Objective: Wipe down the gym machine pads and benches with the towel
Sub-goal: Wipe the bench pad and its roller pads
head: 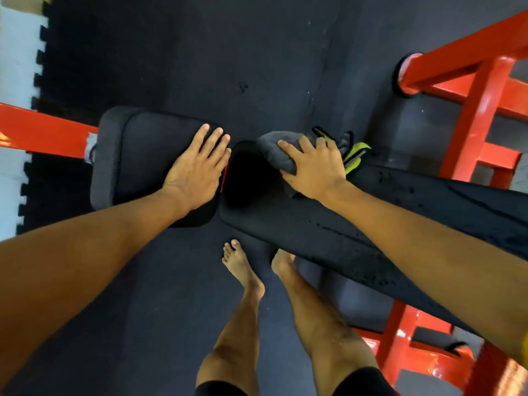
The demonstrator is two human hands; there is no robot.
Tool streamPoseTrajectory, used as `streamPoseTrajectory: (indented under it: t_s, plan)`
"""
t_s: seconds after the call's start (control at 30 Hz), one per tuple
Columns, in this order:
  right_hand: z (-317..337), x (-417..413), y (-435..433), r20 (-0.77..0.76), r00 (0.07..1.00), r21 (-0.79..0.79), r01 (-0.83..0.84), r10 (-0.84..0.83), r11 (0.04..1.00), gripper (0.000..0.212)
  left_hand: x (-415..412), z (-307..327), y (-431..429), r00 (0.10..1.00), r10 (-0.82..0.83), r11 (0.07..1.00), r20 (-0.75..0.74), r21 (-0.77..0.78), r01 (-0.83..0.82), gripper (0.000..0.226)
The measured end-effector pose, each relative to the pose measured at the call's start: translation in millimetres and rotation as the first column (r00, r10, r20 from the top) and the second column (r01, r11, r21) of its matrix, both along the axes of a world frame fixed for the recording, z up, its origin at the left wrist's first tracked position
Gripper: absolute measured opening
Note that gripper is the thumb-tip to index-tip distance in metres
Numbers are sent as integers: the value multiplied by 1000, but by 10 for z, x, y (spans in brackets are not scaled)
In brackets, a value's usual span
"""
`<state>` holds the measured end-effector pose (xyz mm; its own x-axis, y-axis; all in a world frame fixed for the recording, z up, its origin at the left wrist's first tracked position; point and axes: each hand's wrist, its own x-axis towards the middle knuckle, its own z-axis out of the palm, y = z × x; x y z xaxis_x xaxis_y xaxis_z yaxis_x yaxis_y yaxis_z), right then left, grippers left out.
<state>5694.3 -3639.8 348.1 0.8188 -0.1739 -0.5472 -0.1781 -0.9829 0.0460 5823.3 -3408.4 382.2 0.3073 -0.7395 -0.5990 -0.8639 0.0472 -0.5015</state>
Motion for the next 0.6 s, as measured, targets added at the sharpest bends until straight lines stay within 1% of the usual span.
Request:
streamPoseTrajectory:
  t_s: [0.03, 0.1, 0.17, 0.23, 0.33, 0.43, 0.47, 0.5, 0.53, 0.6]
  plan:
    - [70, -129, -63, 7, 1000, -35, -12, 12, 999, 72, -23, -1, -3, 1000, -8, 1000, 0, -8, 8, 65]
    - [97, -164, -57, -9, 1000, -53, -3, 3, 999, 70, -64, -29, 23, 1000, -27, 1000, -14, 5, 27, 65]
    - [48, -78, 127, -6, 1000, -44, 19, -20, 999, 67, -178, -85, 102, 998, -49, 998, -37, 34, 51, 65]
    - [-40, -47, 376, 2, 1000, -25, 5, -5, 1000, 66, -303, -128, 194, 998, -53, 997, -39, 45, 55, 65]
    - [-132, -267, 640, 26, 991, -1, -130, 130, 992, 65, -413, -154, 314, 998, -57, 998, -38, 28, 58, 66]
    - [-42, -703, 751, 21, 944, 37, -330, 330, 943, 67, -435, -136, 361, 997, -71, 997, -27, 34, 72, 67]
    - [17, -858, 726, 25, 932, 33, -362, 362, 931, 68, -425, -131, 359, 996, -86, 996, -17, 31, 87, 67]
    - [86, -971, 649, 17, 930, 29, -368, 368, 929, 71, -418, -142, 357, 996, -93, 995, -12, 27, 93, 67]
    - [154, -1044, 546, 18, 941, 11, -339, 339, 941, 73, -416, -142, 356, 995, -95, 995, -11, 20, 96, 67]
    - [245, -1017, 352, 42, 977, -45, -207, 209, 977, 78, -419, -135, 344, 996, -90, 996, -17, 18, 90, 67]
